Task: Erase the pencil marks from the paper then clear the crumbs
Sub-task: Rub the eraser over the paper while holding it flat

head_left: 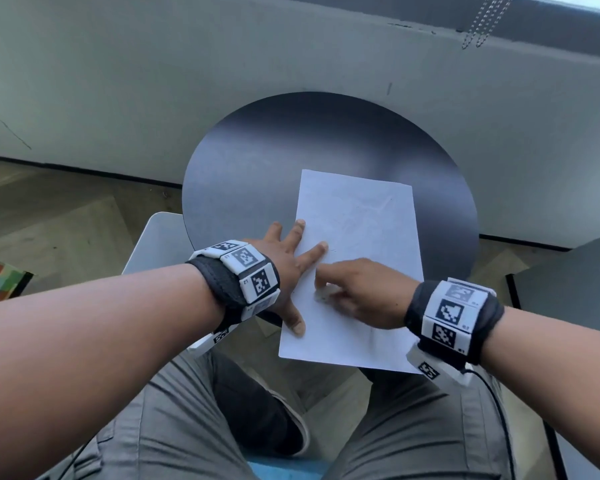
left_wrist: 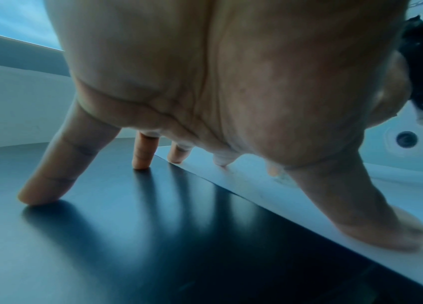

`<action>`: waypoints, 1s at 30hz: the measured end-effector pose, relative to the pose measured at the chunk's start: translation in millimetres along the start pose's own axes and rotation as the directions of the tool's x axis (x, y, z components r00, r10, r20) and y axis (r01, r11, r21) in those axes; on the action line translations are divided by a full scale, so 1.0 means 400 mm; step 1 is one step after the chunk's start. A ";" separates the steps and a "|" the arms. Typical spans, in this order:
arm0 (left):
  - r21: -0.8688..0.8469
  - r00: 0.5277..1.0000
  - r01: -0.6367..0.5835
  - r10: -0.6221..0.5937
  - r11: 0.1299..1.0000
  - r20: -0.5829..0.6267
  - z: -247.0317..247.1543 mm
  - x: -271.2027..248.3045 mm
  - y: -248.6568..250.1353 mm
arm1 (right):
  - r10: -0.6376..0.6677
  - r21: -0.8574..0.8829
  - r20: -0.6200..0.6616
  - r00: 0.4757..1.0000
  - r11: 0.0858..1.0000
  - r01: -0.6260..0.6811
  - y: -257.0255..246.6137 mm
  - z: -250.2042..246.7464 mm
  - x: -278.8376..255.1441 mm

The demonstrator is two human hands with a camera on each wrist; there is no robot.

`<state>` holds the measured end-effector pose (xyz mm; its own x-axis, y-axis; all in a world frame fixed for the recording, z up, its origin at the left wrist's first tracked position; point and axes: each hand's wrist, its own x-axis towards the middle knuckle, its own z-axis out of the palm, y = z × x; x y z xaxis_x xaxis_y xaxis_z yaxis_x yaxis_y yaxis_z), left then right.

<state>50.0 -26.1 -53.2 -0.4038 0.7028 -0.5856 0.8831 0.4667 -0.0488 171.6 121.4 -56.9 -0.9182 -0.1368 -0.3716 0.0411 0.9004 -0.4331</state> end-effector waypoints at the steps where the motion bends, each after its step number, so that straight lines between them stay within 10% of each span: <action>1: 0.001 1.000 0.000 0.000 1.000 0.003 -0.001 -0.001 0.000 | 0.028 0.002 0.002 1.000 1.000 -0.028 0.007 -0.010 0.004; 5: 0.009 1.000 0.000 0.000 1.000 0.005 -0.006 -0.006 0.003 | 0.287 0.002 -0.202 0.937 0.956 -0.292 0.049 -0.052 0.042; 11: -0.008 1.000 0.001 -0.001 1.000 0.020 -0.009 -0.007 0.007 | 0.039 -0.095 0.067 0.997 0.995 -0.033 -0.007 -0.008 -0.007; 16: -0.006 1.000 -0.001 0.001 1.000 0.001 -0.008 -0.009 0.009 | 0.275 -0.113 -0.200 0.940 0.947 -0.301 0.039 -0.046 0.036; 21: -0.026 0.999 -0.023 0.024 0.999 0.035 -0.013 -0.002 0.006 | 0.096 -0.127 0.083 0.992 0.988 -0.085 -0.031 -0.005 -0.014; 26: 0.045 0.999 0.002 -0.004 0.999 0.045 -0.022 0.003 -0.008 | 0.448 -0.016 -0.140 0.883 0.891 -0.454 0.075 -0.092 0.019; 30: 0.055 1.000 -0.029 0.029 0.998 -0.009 -0.041 0.010 -0.015 | 0.480 0.166 -0.168 0.861 0.875 -0.455 0.119 -0.099 0.022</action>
<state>39.4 -17.4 -42.1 -0.3800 0.7208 -0.5797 0.9060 0.4162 -0.0764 149.8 179.5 -48.4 -0.8370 0.3839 -0.3900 0.5195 0.7814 -0.3458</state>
